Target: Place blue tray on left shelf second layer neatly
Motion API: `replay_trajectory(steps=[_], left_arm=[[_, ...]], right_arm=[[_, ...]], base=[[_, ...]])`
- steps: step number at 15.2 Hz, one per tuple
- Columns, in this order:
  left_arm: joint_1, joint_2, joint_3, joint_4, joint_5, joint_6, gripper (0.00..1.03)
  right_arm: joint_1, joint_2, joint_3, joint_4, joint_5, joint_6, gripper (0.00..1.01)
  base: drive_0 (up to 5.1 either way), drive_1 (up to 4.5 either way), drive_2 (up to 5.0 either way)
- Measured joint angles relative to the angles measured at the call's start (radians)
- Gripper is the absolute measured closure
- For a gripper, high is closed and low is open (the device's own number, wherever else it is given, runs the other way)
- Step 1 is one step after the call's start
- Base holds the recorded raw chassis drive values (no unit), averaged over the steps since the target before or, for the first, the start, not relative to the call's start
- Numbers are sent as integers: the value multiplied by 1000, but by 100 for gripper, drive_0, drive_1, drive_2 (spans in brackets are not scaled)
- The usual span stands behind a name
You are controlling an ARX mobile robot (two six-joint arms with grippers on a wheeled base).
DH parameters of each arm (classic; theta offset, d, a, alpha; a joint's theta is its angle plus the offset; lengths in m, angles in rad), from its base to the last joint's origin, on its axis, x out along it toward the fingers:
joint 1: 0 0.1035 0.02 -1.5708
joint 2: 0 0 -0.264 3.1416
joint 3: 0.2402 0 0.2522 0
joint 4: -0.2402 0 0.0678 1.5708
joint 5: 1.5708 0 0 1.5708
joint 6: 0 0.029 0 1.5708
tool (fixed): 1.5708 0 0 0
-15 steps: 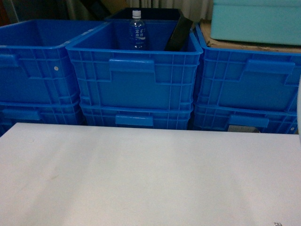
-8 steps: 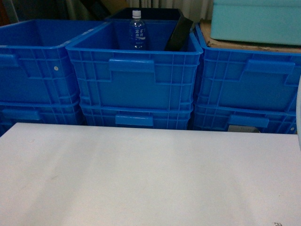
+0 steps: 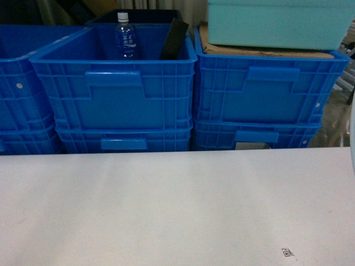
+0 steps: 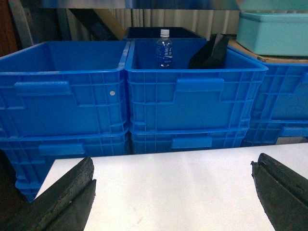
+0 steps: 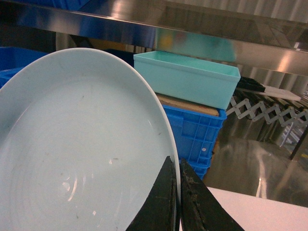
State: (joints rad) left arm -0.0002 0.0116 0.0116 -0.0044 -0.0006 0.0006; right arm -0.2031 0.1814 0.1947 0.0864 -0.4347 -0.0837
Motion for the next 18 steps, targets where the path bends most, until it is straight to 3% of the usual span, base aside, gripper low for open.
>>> replay_trajectory(steps=[18], left_arm=[[0, 0, 0, 0, 0, 0, 5]], right_arm=[[0, 0, 0, 0, 0, 0, 99]], base=[[-159, -159, -159]])
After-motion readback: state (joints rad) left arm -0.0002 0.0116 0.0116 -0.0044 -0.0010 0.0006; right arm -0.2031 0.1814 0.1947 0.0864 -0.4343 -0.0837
